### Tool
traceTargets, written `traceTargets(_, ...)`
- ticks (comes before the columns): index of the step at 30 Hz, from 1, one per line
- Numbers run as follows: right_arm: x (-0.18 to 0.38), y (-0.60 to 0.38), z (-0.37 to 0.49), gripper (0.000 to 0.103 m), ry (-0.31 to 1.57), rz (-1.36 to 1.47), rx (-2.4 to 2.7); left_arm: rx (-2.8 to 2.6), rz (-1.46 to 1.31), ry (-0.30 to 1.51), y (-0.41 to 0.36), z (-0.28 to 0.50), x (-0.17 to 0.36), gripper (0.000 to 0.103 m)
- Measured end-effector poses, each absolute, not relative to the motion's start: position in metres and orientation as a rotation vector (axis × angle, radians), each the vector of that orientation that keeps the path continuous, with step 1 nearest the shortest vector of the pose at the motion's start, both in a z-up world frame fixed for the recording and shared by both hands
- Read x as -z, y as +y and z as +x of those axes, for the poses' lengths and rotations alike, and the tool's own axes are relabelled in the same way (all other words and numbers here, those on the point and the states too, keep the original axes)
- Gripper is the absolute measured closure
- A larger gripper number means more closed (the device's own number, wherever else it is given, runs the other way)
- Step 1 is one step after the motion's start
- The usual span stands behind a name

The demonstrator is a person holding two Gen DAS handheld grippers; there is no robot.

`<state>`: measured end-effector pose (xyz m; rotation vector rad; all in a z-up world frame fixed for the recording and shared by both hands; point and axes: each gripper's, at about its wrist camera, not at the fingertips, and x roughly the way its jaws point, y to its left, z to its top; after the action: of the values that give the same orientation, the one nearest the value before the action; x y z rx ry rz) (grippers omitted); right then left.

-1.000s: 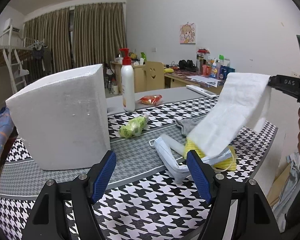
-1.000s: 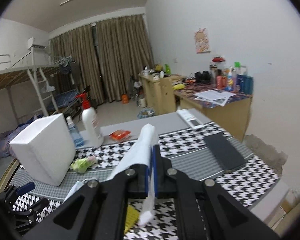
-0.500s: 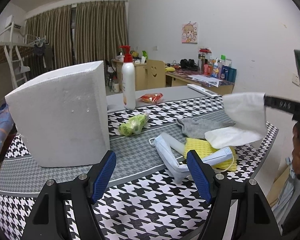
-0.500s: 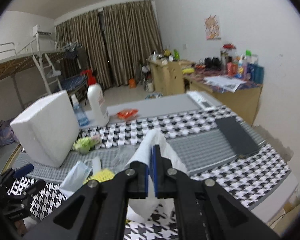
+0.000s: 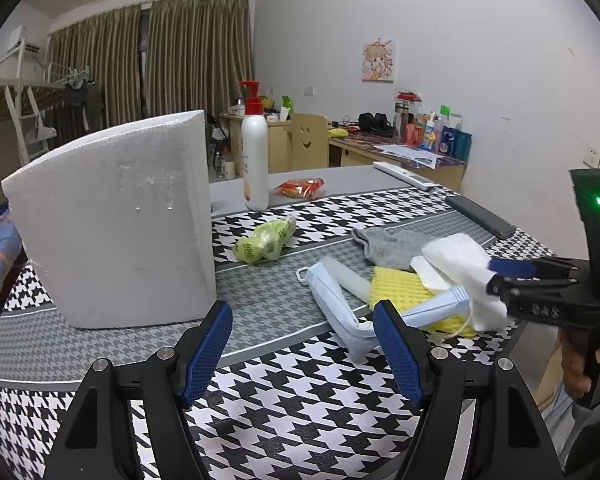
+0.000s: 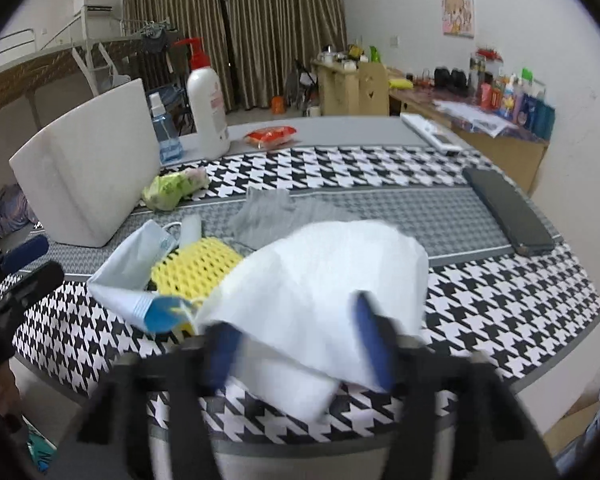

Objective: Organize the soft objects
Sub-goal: 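Lower the white tissue onto the table and open the right tool, then grasp the white tissue again with the right tool and lift it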

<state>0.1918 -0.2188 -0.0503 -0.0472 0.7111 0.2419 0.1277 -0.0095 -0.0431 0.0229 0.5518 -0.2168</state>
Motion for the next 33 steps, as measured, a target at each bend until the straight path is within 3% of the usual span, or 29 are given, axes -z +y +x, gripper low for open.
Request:
traceTargets(16,0.04,-0.231,0.153,0.029,0.718,-0.011,-0.313,0.247,0.035,0.54,-0.013,0.118,0.04,0.029)
traceTargets(33,0.072,-0.221,0.207,0.029,0.814,-0.006,-0.207,0.231,0.027,0.536,-0.014,0.124,0.039,0.029)
